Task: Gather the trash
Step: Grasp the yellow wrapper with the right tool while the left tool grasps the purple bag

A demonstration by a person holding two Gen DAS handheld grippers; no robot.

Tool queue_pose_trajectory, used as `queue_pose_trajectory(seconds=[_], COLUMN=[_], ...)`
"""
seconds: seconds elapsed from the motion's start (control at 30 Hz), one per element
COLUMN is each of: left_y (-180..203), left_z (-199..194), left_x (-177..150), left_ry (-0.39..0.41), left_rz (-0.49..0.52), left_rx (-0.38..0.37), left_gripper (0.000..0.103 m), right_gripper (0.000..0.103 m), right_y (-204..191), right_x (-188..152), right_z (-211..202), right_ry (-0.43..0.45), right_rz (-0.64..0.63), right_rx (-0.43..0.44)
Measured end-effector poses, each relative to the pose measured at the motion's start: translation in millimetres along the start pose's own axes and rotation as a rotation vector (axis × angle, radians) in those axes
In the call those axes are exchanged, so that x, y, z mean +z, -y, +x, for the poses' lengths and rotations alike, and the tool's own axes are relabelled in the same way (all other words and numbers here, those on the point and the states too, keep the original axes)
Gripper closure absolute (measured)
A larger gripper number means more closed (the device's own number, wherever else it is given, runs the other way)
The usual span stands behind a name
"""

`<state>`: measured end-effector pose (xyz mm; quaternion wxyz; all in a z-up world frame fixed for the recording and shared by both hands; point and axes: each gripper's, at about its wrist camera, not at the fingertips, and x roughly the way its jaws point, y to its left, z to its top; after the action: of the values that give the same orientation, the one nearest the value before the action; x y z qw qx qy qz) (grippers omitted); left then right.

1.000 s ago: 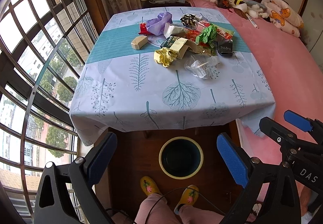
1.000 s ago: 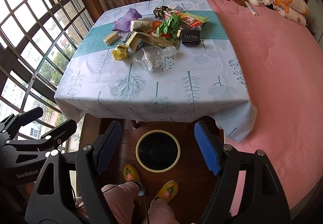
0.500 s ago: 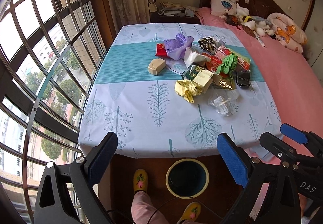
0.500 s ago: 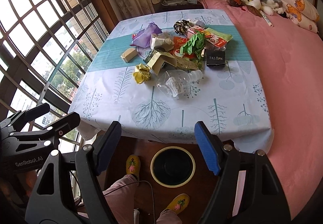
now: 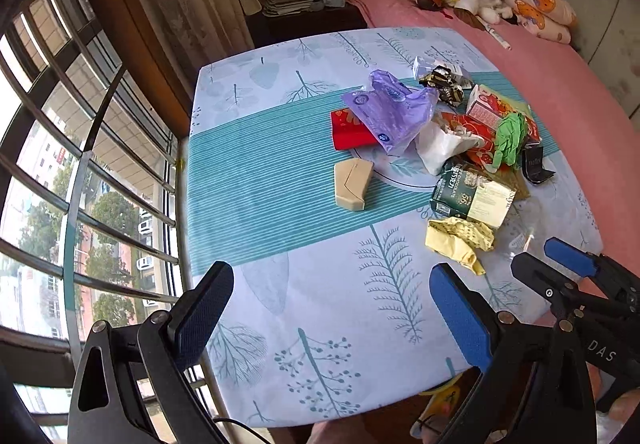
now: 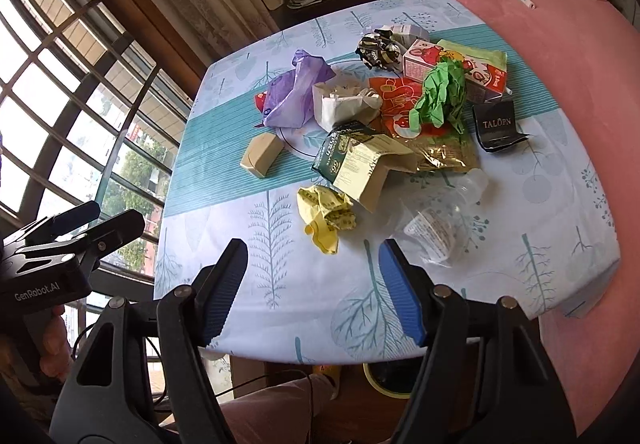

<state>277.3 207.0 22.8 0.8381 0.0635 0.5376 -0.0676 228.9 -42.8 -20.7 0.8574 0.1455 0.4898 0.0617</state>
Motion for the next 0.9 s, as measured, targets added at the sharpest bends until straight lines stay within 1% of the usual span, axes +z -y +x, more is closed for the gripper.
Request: queue_pose_trajectory(seconds=[0.13, 0.23, 0.3, 0.37, 0.53, 0.63, 0.67, 0.7, 0.73, 0.77, 0.8, 0.9], left_y=[-10, -11, -12, -7, -2, 3, 6, 7, 9, 10, 12, 20], left_z=[32, 53, 67, 81, 115, 136, 142, 148, 152, 156, 159, 161], left_x=[21, 34, 42, 49, 66, 74, 76, 78, 80, 81, 81, 81], left_ry=[-0.021, -0.033, -0.046, -0.064, -0.109, -0.136, -0.145, -0.155, -0.160, -0.162, -0.162, -0.159], left_rz=[0.080, 0.116, 0.138, 0.153, 0.163, 0.173, 0.179, 0.183, 0.189, 0.198, 0.207, 0.226], left_rx=[-0.029, -0.055, -0.074, -0.095, -0.154, -0.158, -0.157, -0.155, -0.157, -0.159, -0.160, -0.181], left_gripper=[0.003, 0.003, 0.003, 0.003, 0.003, 0.004, 0.005, 0.006, 0.007, 0.007, 0.008, 0.008], right_gripper=[0.037, 0.038, 0.039, 0.043, 0.043, 0.045, 0.047, 0.057, 0.063, 0.066, 0.072, 0.075], right_y=[-12, -19, -22, -24, -33, -35, -35, -36, -35, -34, -32, -26], right_x=[13, 18, 21, 20, 15, 16, 16, 14, 14, 13, 11, 6], right_z=[35, 57, 73, 87, 118, 137, 143, 150, 155, 159, 161, 158], right_ry=[0.054, 0.060, 0.031, -0.003, -0.048, -0.081, -0.094, -0.117, -0.133, -0.140, -0.143, -0.121], right_rz=[0.015, -0.011, -0.030, -0.048, -0.145, -0.182, -0.187, -0.190, -0.187, -0.181, -0.175, -0.130], right_rx=[-0.043, -0.076, -0.096, -0.113, -0.169, -0.200, -0.210, -0.218, -0.220, -0.221, -0.226, -0.202])
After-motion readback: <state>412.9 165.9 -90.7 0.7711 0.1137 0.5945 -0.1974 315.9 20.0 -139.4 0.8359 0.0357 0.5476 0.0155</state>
